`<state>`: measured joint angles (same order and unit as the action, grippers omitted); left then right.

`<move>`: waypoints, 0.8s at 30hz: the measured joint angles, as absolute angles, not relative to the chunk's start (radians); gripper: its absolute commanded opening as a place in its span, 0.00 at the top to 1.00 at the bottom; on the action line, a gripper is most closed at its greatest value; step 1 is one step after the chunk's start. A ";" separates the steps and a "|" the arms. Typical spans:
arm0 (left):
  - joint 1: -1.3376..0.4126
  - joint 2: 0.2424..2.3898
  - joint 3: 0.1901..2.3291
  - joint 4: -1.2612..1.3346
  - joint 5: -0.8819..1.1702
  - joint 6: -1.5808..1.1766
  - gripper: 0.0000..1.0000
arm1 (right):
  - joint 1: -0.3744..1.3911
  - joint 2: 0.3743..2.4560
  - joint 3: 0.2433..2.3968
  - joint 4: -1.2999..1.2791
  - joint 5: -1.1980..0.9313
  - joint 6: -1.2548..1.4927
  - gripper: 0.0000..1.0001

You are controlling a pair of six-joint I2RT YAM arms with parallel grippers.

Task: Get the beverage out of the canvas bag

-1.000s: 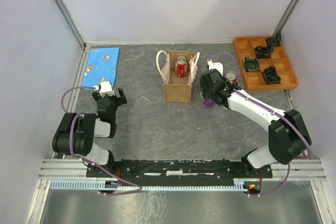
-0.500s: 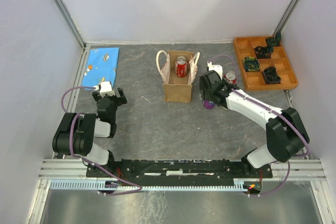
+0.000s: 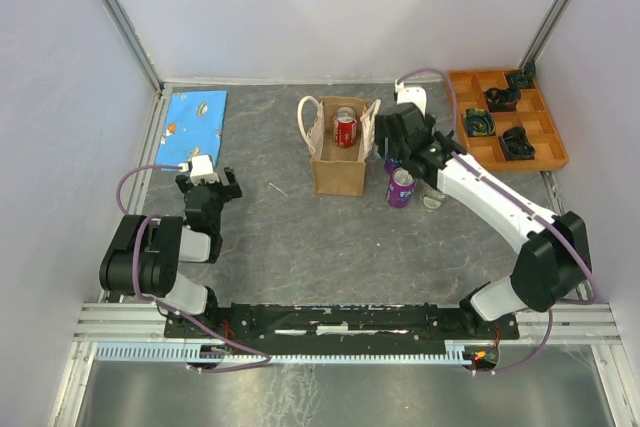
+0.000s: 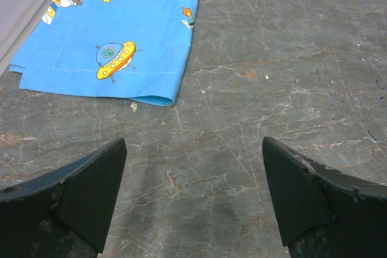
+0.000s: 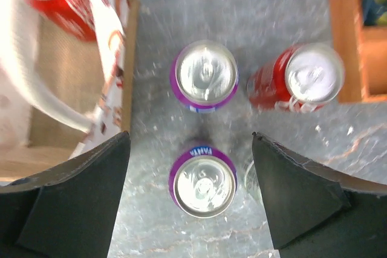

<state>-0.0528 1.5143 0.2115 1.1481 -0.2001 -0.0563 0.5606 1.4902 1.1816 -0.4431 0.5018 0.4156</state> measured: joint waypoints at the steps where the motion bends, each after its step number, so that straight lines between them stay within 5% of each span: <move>1: -0.053 1.514 0.212 1.148 -0.200 -0.056 0.01 | 0.561 1.485 1.212 -0.447 0.509 0.404 0.13; 9: -0.053 1.514 0.212 1.148 -0.200 -0.056 0.01 | 0.560 1.514 1.606 -0.475 0.512 0.316 0.24; 16: -0.053 1.514 0.212 1.148 -0.200 -0.056 0.01 | 0.561 1.736 1.925 -0.513 0.354 0.297 0.31; 24: -0.053 1.514 0.212 1.148 -0.200 -0.056 0.01 | 0.579 1.987 2.051 -0.597 0.204 0.282 0.34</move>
